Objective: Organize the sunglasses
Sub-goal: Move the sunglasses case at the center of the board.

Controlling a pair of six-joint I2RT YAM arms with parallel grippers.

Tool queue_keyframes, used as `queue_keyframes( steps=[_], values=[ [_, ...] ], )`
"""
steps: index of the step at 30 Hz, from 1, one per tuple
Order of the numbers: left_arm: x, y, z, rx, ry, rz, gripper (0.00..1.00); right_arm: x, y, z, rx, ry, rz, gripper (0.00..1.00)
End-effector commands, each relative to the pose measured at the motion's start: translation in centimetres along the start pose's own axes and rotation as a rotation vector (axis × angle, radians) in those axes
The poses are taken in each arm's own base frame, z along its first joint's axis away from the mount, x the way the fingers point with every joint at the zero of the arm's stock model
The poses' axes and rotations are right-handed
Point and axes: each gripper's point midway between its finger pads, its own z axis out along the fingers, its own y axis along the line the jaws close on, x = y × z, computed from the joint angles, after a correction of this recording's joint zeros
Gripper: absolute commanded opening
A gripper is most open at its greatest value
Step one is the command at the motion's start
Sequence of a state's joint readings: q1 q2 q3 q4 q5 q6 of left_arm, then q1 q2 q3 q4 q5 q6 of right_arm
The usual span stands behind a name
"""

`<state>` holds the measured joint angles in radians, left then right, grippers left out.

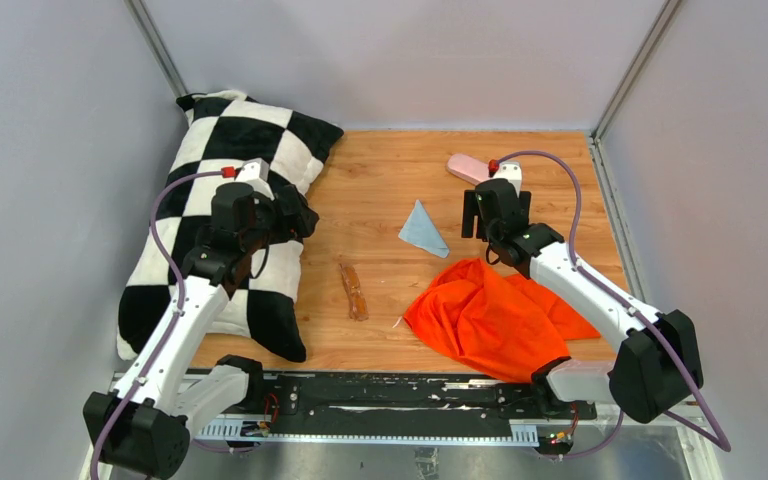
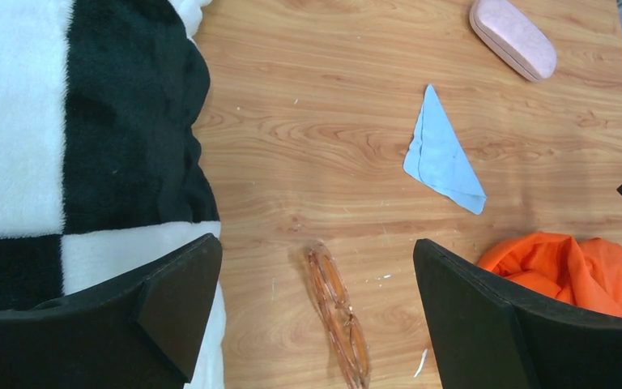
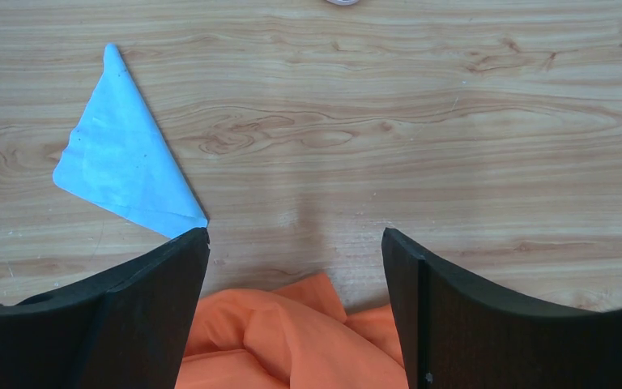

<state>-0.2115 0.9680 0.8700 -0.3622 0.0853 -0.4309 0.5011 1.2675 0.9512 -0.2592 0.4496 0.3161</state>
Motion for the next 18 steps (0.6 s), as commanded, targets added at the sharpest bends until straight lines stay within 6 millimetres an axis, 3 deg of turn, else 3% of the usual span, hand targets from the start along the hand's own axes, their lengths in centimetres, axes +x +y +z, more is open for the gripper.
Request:
queue_keyframes(
  steps=[1,4,8,10,14,18],
  values=[
    [-0.7,-1.1,0.0,0.051,-0.009,0.014,0.95,0.2,-0.3,-0.2,0.027,0.006,-0.005,0.84],
    [0.0,-1.7,0.3,0.091,0.006,0.032,0.96,0.9,0.8,-0.1,-0.043,0.031,-0.046,0.86],
    [1.7,-2.5,0.8,0.113,0.051,0.066,0.99,2.2,1.7,0.4,-0.101,0.070,-0.086,1.00],
    [3.0,-3.6,1.1,0.138,0.084,0.073,1.00,2.5,1.6,0.9,-0.086,0.085,-0.105,1.00],
    [6.6,-6.9,2.3,0.232,0.150,0.067,1.00,1.3,0.8,3.2,-0.051,0.119,-0.102,1.00],
    [10.2,-10.1,3.2,0.276,0.246,0.102,1.00,-0.4,-1.1,7.1,-0.019,0.161,-0.014,1.00]
  ],
)
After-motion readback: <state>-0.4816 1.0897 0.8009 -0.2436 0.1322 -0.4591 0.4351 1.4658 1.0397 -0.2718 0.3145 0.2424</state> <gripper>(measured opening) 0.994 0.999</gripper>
